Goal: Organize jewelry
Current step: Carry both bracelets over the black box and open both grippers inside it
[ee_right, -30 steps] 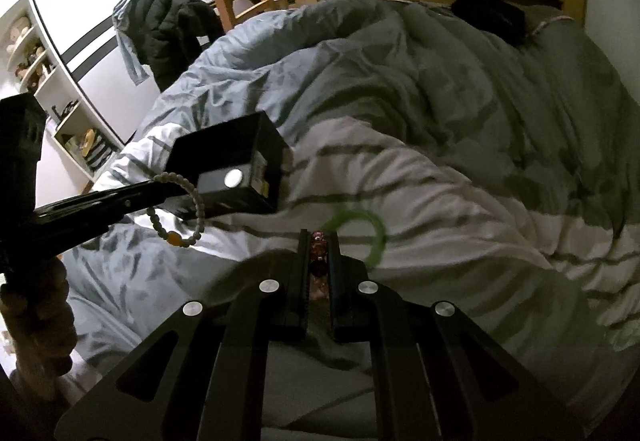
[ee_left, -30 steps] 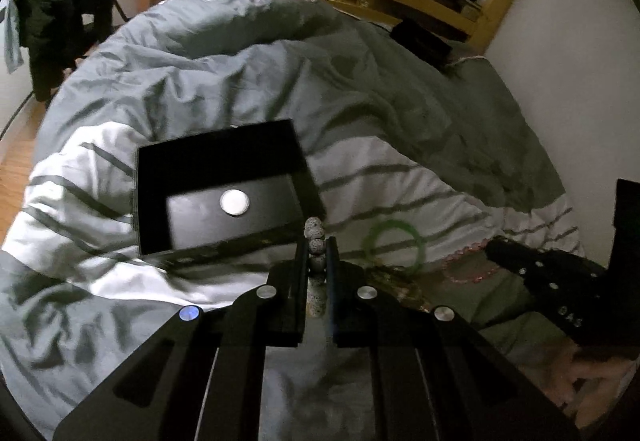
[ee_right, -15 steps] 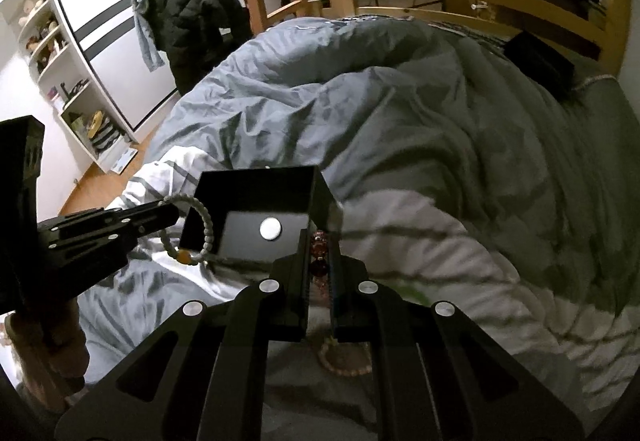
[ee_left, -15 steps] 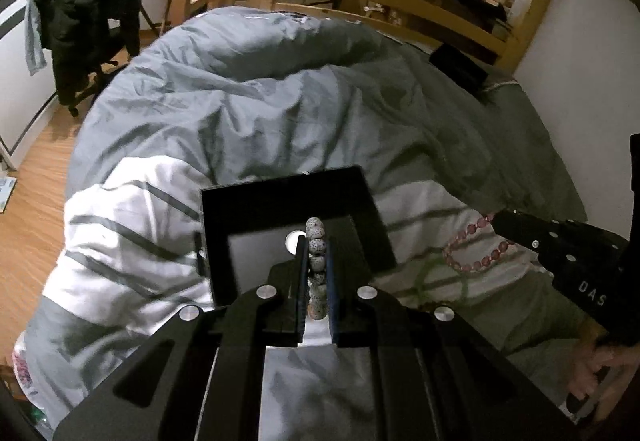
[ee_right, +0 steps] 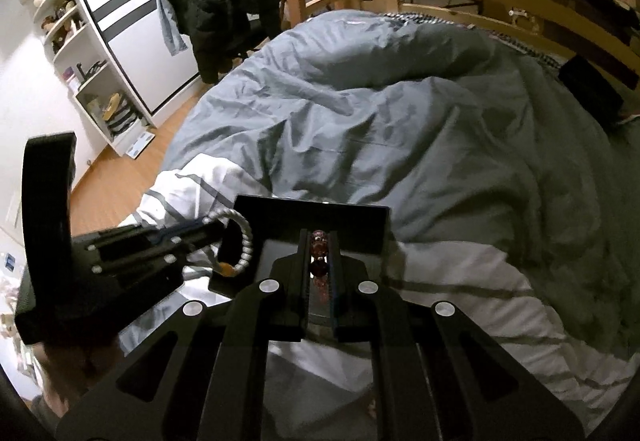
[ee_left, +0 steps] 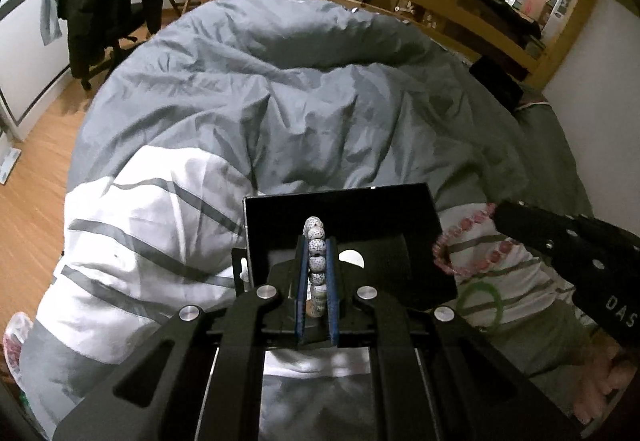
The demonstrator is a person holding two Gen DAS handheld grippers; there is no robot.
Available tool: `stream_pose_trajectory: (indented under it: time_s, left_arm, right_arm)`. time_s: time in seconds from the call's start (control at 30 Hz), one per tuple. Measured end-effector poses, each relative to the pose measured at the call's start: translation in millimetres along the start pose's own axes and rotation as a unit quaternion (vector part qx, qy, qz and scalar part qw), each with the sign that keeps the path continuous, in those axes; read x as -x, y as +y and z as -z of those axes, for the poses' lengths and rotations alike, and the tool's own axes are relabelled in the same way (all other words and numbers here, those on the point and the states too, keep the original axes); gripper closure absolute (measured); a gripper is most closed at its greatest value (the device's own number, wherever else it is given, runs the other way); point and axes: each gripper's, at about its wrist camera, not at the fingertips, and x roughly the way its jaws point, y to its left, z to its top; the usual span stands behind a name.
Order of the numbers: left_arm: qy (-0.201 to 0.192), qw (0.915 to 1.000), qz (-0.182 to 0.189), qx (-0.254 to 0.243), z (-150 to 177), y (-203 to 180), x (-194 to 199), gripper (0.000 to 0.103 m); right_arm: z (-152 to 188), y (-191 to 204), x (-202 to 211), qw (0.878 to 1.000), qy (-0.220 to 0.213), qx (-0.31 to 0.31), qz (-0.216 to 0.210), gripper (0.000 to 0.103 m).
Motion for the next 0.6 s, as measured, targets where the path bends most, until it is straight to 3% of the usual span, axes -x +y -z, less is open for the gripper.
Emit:
stream_pose_trajectory:
  time_s: [0.3,0.6]
  left_arm:
    - [0.025,0.9992,0.002,0.030,2,21,-19,0.095]
    - [0.048,0.9978,0.016,0.042,4,25,-30,0.095]
  right_arm:
    - [4,11,-45,0.999,0.035,0.003,-0.004,0.095]
    - [8,9,-63,0.998,0.045,-0.011,-0.029,0.095]
